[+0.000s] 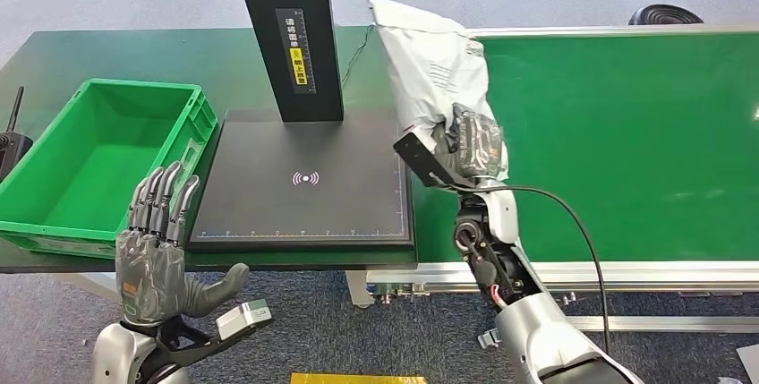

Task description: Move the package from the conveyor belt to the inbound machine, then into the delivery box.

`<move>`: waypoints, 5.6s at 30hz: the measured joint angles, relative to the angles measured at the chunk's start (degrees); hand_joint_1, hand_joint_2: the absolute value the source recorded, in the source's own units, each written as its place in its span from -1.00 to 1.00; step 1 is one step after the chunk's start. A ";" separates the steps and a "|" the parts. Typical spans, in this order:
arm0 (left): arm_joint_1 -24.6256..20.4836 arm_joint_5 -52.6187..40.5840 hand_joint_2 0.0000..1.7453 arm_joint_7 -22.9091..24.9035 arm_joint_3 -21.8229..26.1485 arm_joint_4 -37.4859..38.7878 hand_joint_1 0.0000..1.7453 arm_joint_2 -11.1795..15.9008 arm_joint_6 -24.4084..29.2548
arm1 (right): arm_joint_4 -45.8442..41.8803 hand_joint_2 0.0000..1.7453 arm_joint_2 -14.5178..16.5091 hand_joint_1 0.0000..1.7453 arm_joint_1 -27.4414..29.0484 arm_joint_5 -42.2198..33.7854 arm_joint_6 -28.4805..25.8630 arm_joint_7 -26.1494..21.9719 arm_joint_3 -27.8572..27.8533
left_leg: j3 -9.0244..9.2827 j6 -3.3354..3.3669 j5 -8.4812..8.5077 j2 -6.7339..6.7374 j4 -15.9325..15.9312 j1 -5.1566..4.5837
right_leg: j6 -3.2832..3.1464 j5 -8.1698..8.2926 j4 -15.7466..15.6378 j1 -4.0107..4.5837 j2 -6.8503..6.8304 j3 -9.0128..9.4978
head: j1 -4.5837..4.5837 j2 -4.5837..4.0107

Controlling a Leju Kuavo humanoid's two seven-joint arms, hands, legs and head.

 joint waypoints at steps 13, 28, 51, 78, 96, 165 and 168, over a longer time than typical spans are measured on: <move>-0.02 0.10 -1.00 -0.02 0.09 -0.49 -1.00 -0.73 -0.69 | -2.82 1.00 1.27 1.00 1.67 2.29 -2.82 1.10 14.72 | 0.00 0.00 0.00 -0.03 0.00 -0.01 | 0.00 0.00 0.00 -0.01 -0.01 0.00 | 0.01 0.00; -3.85 2.14 -1.00 -0.85 0.07 2.05 -1.00 -2.15 -0.87 | -1.75 1.00 1.69 1.00 0.86 0.42 -2.41 2.49 20.04 | 0.00 0.00 0.00 -0.02 0.00 -0.01 | 0.00 0.00 0.00 -0.01 -0.01 0.00 | 0.01 0.00; -6.54 3.85 -1.00 -1.84 -0.07 4.89 -1.00 -2.58 -0.74 | -0.37 1.00 2.56 1.00 0.82 -3.72 -2.53 -3.21 25.76 | 0.00 0.00 0.00 0.00 0.00 -0.01 | 0.00 0.00 0.00 0.00 -0.01 -0.01 | 0.00 0.00; -7.68 5.50 -1.00 -3.14 -0.18 6.82 -1.00 -1.52 2.02 | -4.32 -0.50 2.63 -1.00 0.47 -5.03 -1.39 -4.85 30.13 | 0.01 0.00 0.00 0.02 0.00 0.00 | -0.01 0.00 0.00 0.06 0.00 -0.01 | 0.01 0.00; -8.68 6.13 -1.00 -3.27 -0.60 7.81 -1.00 -1.38 2.06 | 1.74 -1.00 5.03 -1.00 -0.75 -7.96 -2.36 -4.25 31.78 | 0.01 -0.01 0.00 0.02 0.00 0.00 | -0.01 0.00 0.00 0.06 0.00 -0.01 | 0.00 0.00; -34.15 0.95 -1.00 2.44 -7.32 75.37 1.00 -9.54 -0.29 | 4.42 -1.00 -11.71 -1.00 -2.94 2.65 -11.66 8.49 -7.94 | 0.07 0.05 0.04 -0.12 0.10 -0.09 | 0.05 0.08 0.01 -0.06 -0.08 0.12 | 0.00 0.00; -34.56 1.02 -1.00 2.42 -7.10 75.37 1.00 -9.70 -0.30 | 4.21 -1.00 -11.61 -1.00 -2.82 2.66 -11.66 8.27 -7.98 | 0.08 0.05 0.04 -0.13 0.10 -0.09 | 0.05 0.08 0.01 -0.06 -0.08 0.13 | 0.00 0.00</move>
